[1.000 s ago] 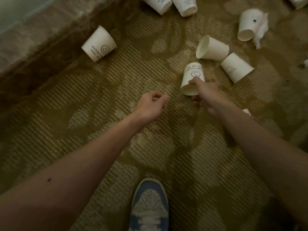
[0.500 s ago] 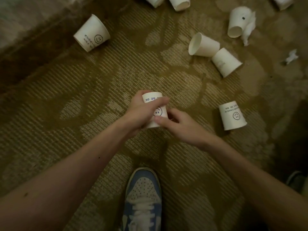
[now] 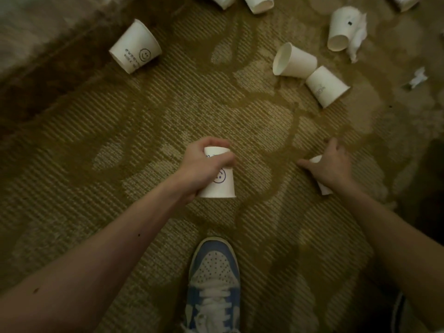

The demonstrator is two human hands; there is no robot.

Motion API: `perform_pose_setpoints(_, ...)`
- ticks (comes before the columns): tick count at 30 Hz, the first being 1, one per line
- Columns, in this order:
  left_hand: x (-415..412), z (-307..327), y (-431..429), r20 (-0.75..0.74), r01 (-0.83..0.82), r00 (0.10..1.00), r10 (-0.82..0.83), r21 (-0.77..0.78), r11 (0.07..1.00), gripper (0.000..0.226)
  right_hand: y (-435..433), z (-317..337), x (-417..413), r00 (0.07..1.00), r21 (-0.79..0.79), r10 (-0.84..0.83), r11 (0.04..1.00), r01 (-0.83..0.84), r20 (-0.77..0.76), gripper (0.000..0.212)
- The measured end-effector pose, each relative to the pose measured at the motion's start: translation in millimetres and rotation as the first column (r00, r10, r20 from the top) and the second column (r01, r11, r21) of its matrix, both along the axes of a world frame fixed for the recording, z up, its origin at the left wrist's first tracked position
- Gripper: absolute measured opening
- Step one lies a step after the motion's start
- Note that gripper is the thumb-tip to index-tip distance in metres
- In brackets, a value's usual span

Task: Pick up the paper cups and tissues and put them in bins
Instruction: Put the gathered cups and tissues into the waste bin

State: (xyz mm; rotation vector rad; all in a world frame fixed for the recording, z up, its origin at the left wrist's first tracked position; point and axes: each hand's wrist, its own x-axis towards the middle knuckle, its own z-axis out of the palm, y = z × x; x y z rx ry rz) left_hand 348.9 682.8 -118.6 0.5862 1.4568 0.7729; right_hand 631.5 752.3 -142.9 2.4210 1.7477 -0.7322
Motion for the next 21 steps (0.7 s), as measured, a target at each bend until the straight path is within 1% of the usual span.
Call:
perform_pose_setpoints(4,-29.0,-2.4,5.4,-0.087,-0.031,0.996,0.031,-0.005,0.999,0.022,7.2,0.6,-21.5,0.987,0.113,0.102,0.990,-0.089,-0.122,0.060)
perform_pose_setpoints(6,-48.6,-3.7,11.7,-0.133,-0.071,0.989,0.070,0.002,0.998,0.023,13.3,7.0,-39.2,0.967,0.148,0.154,0.981,-0.125,-0.203,0.053)
perform_pose_setpoints(9,-81.5,-3.0,23.1,-0.190,-0.137,0.973,0.132,-0.012,0.990,0.032,28.6,15.6,-84.4,0.913,0.187,0.280,0.955,-0.232,-0.298,0.051)
perform_pose_setpoints(11,-102.7,-1.7,32.5,-0.221,-0.205,0.956,0.195,-0.019,0.979,0.042,42.5,17.6,-120.9,0.867,0.185,0.335,0.941,-0.284,-0.370,0.053)
perform_pose_setpoints(14,-132.0,-0.2,47.2,-0.270,-0.293,0.922,0.277,-0.017,0.956,0.061,66.4,17.8,-177.1,0.795,0.146,0.331,0.943,-0.299,-0.508,0.057)
perform_pose_setpoints(16,-148.4,0.2,56.2,-0.303,-0.329,0.899,0.315,0.004,0.944,0.072,82.4,17.9,-211.2,0.758,0.142,0.332,0.941,-0.307,-0.561,0.059)
perform_pose_setpoints(18,-161.2,0.9,64.7,-0.327,-0.331,0.889,0.322,0.029,0.943,0.082,97.4,18.0,-240.3,0.734,0.140,0.319,0.945,-0.297,-0.599,0.060)
perform_pose_setpoints(21,-175.2,1.1,76.6,-0.370,-0.307,0.878,0.303,0.051,0.950,0.093,112.8,18.6,-275.7,0.703,0.117,0.281,0.955,-0.273,-0.653,0.055)
